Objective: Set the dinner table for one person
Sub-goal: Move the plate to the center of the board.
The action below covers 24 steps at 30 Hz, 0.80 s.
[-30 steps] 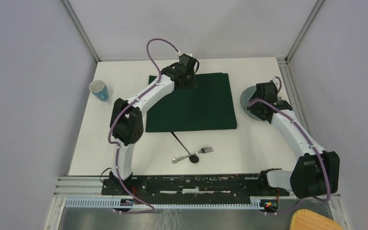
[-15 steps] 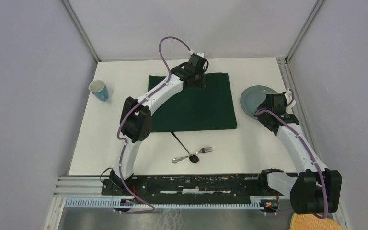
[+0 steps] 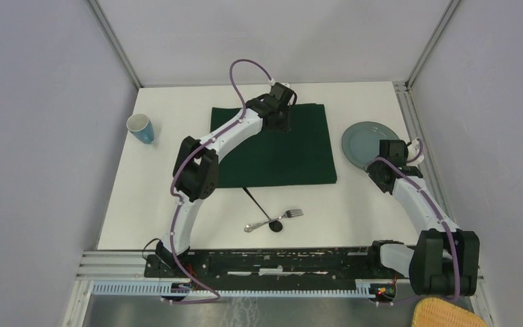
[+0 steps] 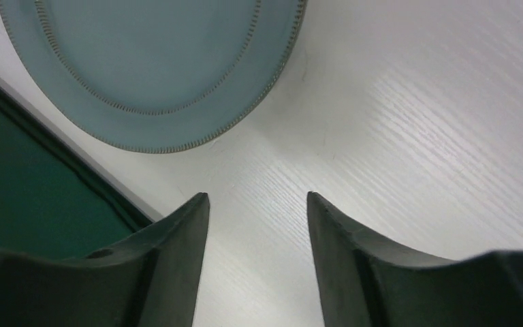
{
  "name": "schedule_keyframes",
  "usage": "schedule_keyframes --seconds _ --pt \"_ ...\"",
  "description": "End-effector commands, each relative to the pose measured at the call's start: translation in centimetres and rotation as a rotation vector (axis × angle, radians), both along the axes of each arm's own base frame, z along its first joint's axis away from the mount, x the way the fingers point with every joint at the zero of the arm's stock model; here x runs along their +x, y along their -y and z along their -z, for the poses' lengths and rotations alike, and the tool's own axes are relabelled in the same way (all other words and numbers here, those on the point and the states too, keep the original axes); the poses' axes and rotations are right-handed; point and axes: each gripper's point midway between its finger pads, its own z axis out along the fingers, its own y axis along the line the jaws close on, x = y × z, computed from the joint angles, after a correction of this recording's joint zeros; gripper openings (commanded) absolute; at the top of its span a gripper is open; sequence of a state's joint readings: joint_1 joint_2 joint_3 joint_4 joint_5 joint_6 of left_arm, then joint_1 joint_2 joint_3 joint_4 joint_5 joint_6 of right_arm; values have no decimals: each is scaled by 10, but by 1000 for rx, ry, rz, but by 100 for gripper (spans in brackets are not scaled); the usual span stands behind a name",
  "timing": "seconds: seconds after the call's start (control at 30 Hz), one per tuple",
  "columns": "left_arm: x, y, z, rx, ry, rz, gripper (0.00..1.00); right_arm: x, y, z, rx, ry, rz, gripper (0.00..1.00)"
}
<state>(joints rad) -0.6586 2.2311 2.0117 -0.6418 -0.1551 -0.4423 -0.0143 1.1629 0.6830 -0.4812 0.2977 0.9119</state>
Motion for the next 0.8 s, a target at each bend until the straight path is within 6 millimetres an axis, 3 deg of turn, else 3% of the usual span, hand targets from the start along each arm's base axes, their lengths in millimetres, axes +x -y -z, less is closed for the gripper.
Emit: schedule_keyframes --seconds 0.0,0.07,0.2,0.33,0.53,0.77 --pt "3 4 -35 -36 79 30 29 25 7 -15 -12 109 24 56" --pt "3 5 -34 -40 74 29 29 32 9 -23 -27 121 18 42" --pt "2 4 -30 -37 66 26 28 52 10 -43 -42 157 -3 24" --pt "0 5 -31 -47 61 26 28 76 10 -45 -46 129 -25 1" --pt "-2 5 -37 -60 63 29 28 115 1 -20 -18 53 -91 0" --pt "-3 3 -47 -64 79 26 28 137 3 -1 -28 2 -110 0"
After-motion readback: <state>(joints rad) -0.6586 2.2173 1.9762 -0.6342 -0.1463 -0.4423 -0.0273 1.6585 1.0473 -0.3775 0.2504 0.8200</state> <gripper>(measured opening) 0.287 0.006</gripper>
